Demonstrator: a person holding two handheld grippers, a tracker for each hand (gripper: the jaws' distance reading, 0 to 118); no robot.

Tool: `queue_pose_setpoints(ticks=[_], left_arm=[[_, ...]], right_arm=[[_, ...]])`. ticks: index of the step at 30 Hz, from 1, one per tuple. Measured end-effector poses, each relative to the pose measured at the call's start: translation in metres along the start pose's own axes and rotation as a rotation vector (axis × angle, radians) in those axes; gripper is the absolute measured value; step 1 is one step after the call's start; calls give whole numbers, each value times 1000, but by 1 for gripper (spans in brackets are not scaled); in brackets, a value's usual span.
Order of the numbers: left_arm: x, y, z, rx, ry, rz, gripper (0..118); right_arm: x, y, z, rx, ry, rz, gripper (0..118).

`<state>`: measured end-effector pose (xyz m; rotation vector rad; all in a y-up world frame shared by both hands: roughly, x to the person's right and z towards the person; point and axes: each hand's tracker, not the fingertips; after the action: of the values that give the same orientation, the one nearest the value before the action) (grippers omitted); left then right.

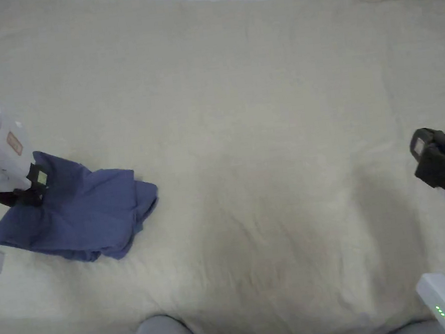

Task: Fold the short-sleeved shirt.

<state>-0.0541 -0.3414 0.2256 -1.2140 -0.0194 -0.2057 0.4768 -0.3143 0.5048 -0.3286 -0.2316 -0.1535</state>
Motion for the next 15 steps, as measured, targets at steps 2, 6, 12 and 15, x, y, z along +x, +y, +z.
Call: queue_pose_setpoints(ticks=[2,6,12,15], left_arm=[[-28,9,-12,-14,64,21,13],[-76,23,-40,-28,219,29,13],[-120,29,-59,-24,334,-43,32],[-132,25,-56,41,414,-43,105]], right_arm=[[4,-2,2,-10,-42,-16,0],[12,-7,4,-39,-119,-43,0],[11,-10,-7,-91,-181,-52,0],[3,-7,-15,-94,-190,-25,0]])
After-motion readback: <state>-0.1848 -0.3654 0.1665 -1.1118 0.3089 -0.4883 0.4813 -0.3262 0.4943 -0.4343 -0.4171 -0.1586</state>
